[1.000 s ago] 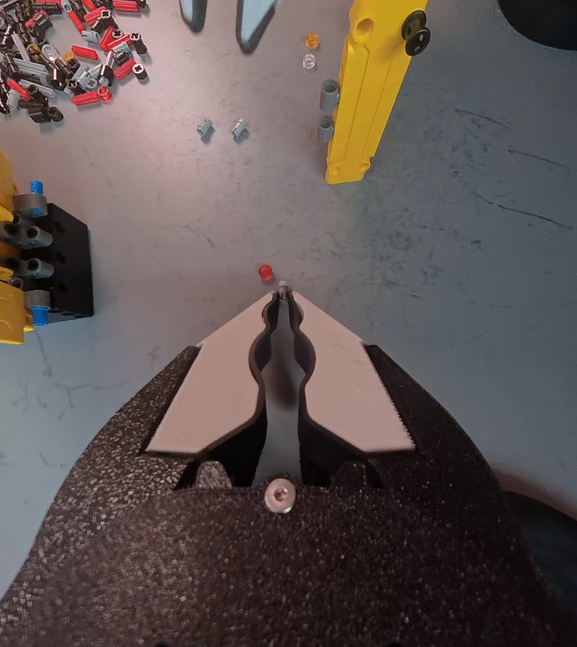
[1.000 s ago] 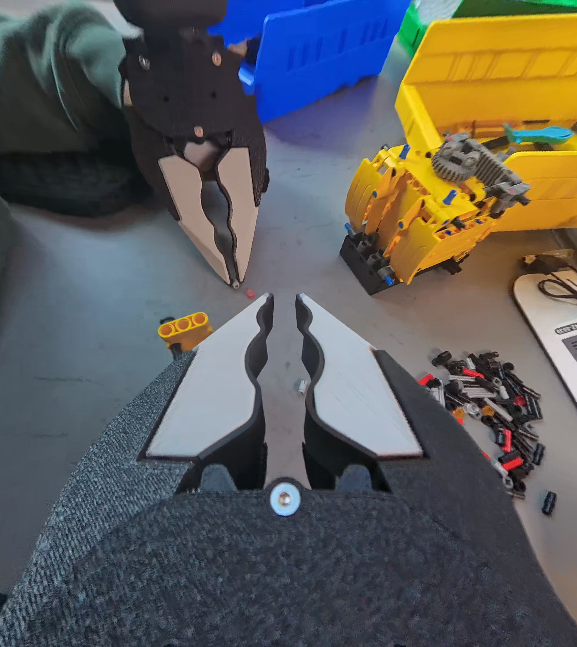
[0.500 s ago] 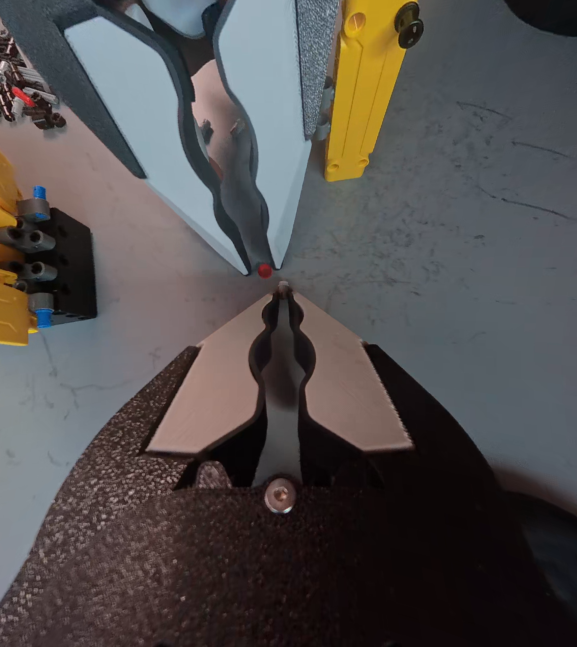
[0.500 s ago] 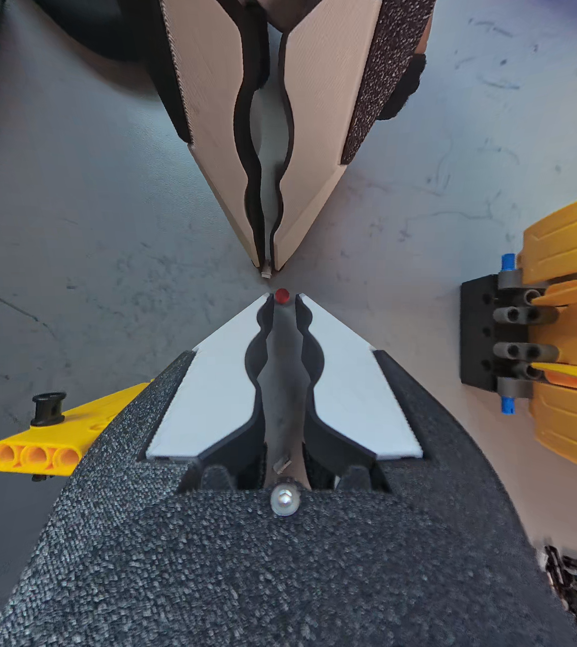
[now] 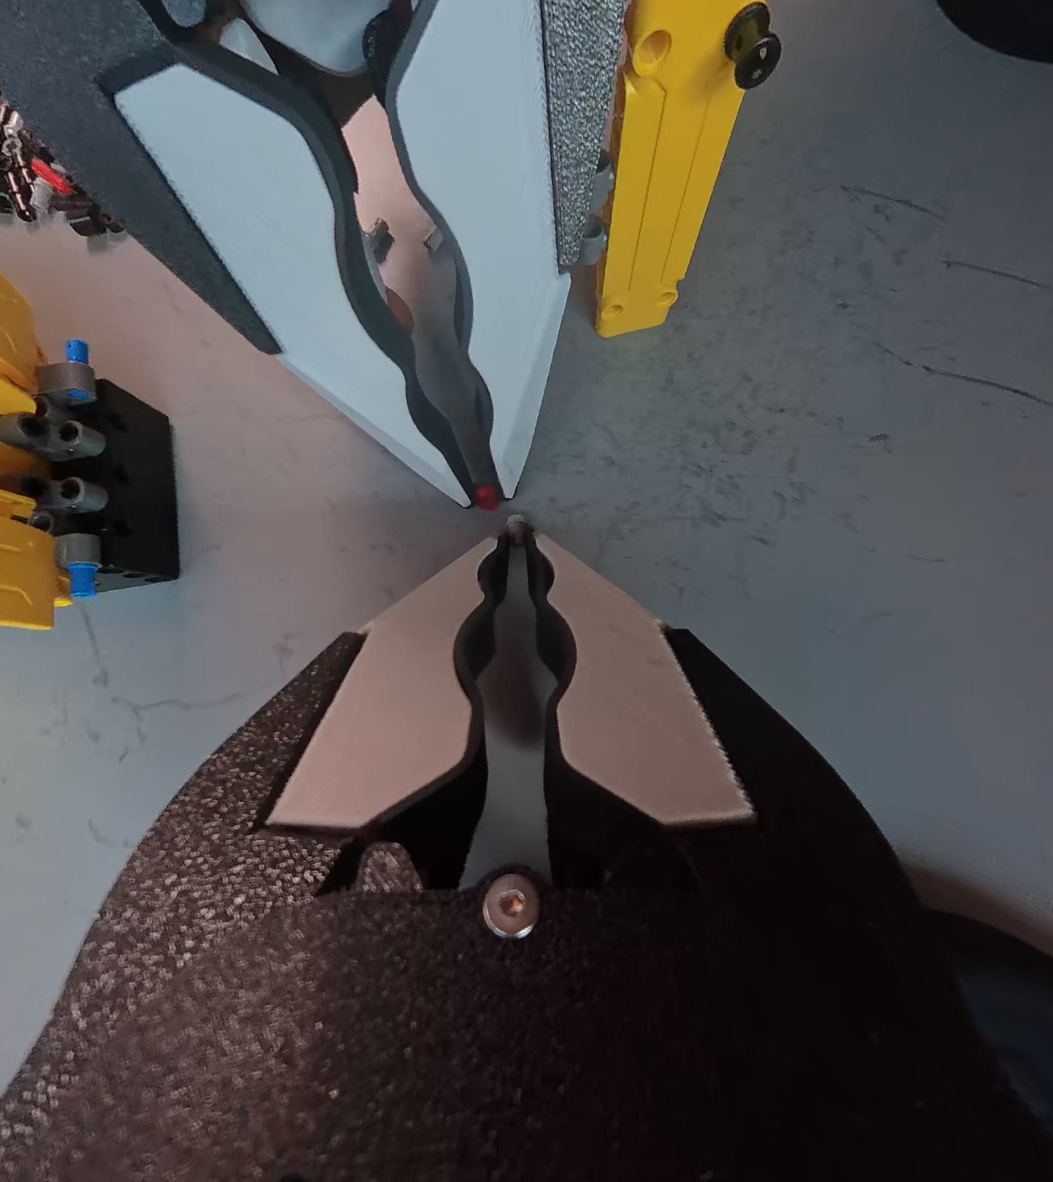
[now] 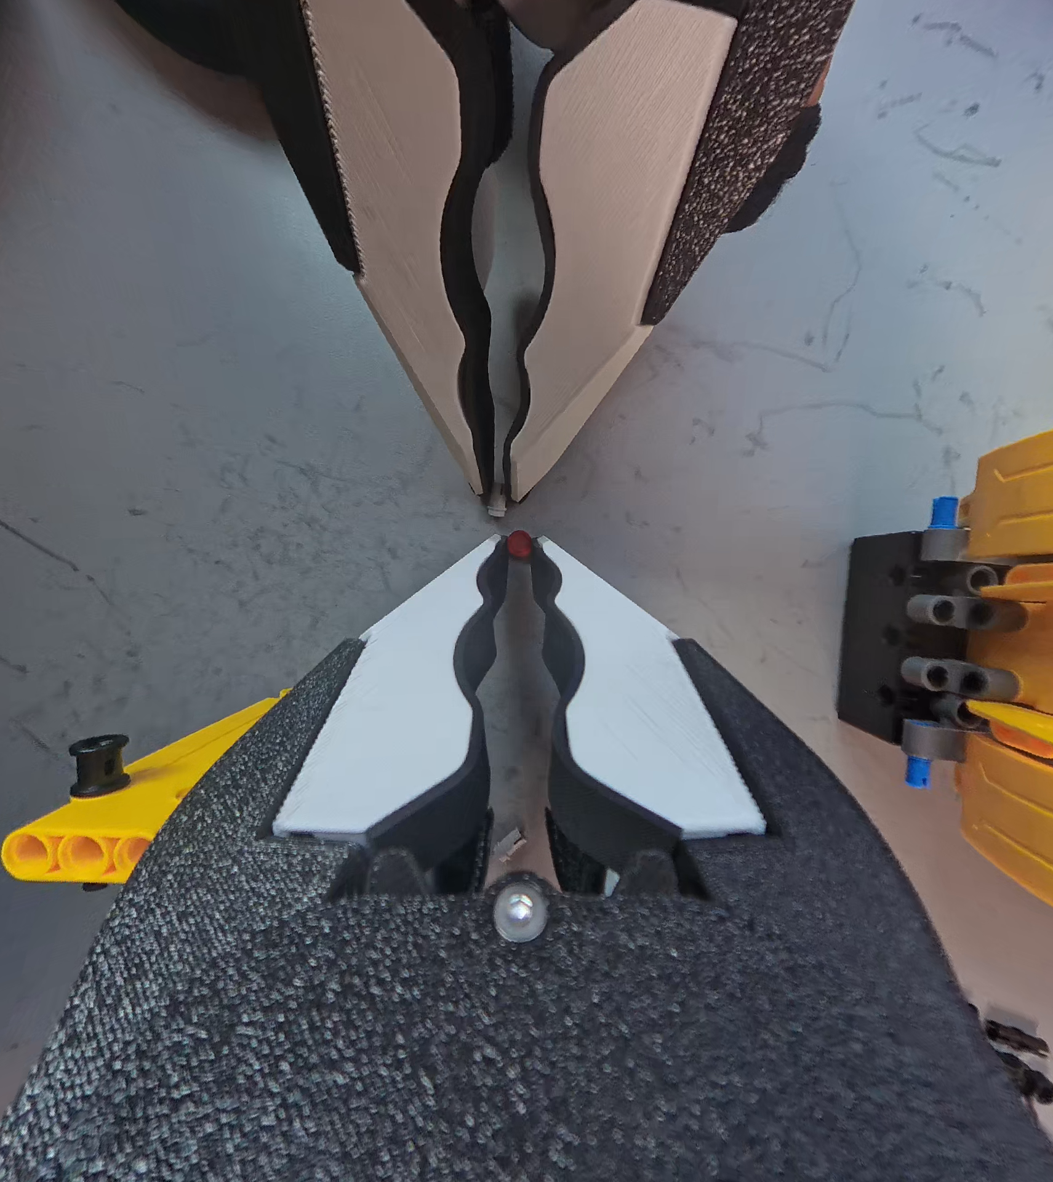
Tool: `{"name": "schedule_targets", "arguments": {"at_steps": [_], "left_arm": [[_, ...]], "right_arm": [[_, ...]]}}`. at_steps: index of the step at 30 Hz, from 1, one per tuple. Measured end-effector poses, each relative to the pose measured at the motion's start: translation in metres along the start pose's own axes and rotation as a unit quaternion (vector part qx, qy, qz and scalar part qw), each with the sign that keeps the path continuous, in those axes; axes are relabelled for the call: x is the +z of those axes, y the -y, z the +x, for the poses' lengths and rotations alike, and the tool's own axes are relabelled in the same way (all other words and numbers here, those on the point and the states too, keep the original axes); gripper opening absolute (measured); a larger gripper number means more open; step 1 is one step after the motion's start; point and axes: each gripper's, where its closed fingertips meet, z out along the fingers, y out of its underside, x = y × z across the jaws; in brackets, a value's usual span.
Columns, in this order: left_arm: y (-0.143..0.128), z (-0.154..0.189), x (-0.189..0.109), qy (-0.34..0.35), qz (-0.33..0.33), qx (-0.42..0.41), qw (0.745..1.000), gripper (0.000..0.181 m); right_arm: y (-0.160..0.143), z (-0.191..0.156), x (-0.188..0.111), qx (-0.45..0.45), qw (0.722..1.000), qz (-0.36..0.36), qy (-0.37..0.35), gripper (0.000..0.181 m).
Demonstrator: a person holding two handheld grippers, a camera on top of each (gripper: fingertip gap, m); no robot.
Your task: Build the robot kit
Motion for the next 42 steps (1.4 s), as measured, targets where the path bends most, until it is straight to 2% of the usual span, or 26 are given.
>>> {"name": "schedule_targets", "arguments": {"at_steps": [3,5,8,10,12,14,19,23,33,42], "left_arm": [[0.001,0.000,0.000,0.000,0.000,-0.003,1.000,0.004],[0.001,-0.001,0.001,0.003,0.000,0.007,1.000,0.004],[0.009,0.003,0.001,-0.004,0.024,0.017,1.000,0.004],[0.027,0.016,-0.005,-0.039,0.075,0.026,0.996,0.004],[0.051,0.035,-0.016,-0.074,0.139,0.045,0.987,0.004],[0.072,0.049,-0.023,-0.083,0.190,0.052,0.977,0.004],[0.125,0.080,-0.045,-0.129,0.312,0.027,0.941,0.004],[0.149,0.089,-0.050,-0.137,0.345,0.004,0.929,0.004],[0.148,0.092,-0.043,-0.134,0.334,-0.002,0.933,0.003],[0.147,0.088,-0.048,-0.143,0.347,-0.020,0.927,0.003]], "right_arm": [[0.000,0.001,0.000,0.002,1.000,-0.004,0.005,0.006],[-0.001,0.009,-0.008,0.006,1.000,0.001,-0.021,0.006],[0.028,0.017,-0.061,0.045,0.988,0.121,-0.078,0.006],[0.041,0.012,-0.108,0.069,0.965,0.211,-0.140,0.006],[0.041,-0.013,-0.140,0.088,0.940,0.277,-0.178,0.006],[0.031,-0.044,-0.155,0.115,0.917,0.322,-0.205,0.006],[0.020,-0.106,-0.153,0.166,0.871,0.401,-0.231,0.006],[0.022,-0.124,-0.144,0.159,0.863,0.426,-0.218,0.006],[0.026,-0.124,-0.136,0.156,0.868,0.429,-0.194,0.006],[0.029,-0.120,-0.135,0.162,0.864,0.447,-0.164,0.006]]}}
